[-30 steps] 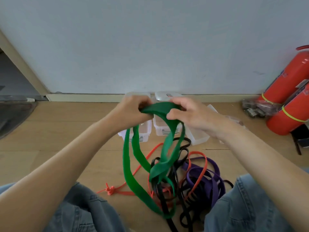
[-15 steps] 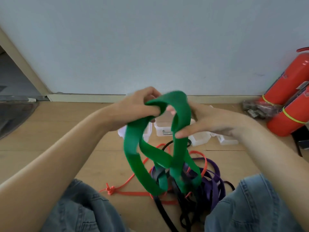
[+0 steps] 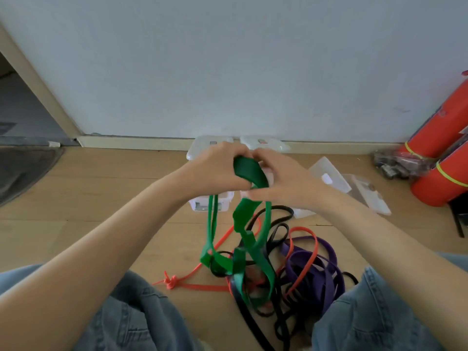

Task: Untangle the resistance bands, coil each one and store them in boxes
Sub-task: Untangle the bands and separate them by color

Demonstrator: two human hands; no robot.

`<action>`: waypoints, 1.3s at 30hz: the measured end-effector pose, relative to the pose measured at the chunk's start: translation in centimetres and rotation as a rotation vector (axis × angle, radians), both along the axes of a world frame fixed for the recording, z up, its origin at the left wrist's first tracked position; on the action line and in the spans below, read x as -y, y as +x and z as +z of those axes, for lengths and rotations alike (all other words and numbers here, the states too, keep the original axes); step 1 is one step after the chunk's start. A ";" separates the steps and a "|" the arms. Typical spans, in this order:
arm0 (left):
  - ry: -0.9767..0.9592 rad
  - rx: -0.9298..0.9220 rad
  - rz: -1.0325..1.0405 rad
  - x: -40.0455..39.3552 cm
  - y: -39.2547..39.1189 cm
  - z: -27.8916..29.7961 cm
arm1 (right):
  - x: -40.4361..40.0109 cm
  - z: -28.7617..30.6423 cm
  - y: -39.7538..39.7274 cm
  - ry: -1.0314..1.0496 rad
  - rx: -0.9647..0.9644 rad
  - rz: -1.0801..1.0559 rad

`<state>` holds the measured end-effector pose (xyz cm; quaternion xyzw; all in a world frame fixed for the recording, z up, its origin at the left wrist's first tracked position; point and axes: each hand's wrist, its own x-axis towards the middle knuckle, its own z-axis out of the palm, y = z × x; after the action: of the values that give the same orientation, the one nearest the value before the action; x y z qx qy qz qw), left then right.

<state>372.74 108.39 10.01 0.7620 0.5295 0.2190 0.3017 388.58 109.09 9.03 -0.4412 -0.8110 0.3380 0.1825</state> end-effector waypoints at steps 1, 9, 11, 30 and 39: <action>0.021 0.000 0.011 -0.1 -0.1 -0.5 | 0.1 0.1 0.0 0.045 0.013 -0.022; -0.355 -0.066 -0.071 0.4 -1.3 -7.9 | -0.5 2.2 2.4 -0.248 -0.699 -0.141; -0.311 -0.135 0.017 -0.6 -2.4 -7.0 | -1.3 2.0 3.4 -0.213 -0.655 -0.272; -0.344 0.141 -0.003 0.5 -0.7 -5.2 | -0.7 1.6 1.8 -0.164 -0.662 -0.024; 0.007 0.518 0.083 -0.5 -4.7 4.2 | -2.4 3.0 6.6 -0.208 -0.045 -0.093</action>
<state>368.08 108.87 14.20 0.6591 0.4646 0.4209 0.4155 395.23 111.47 12.01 -0.4872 -0.7459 0.4215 0.1693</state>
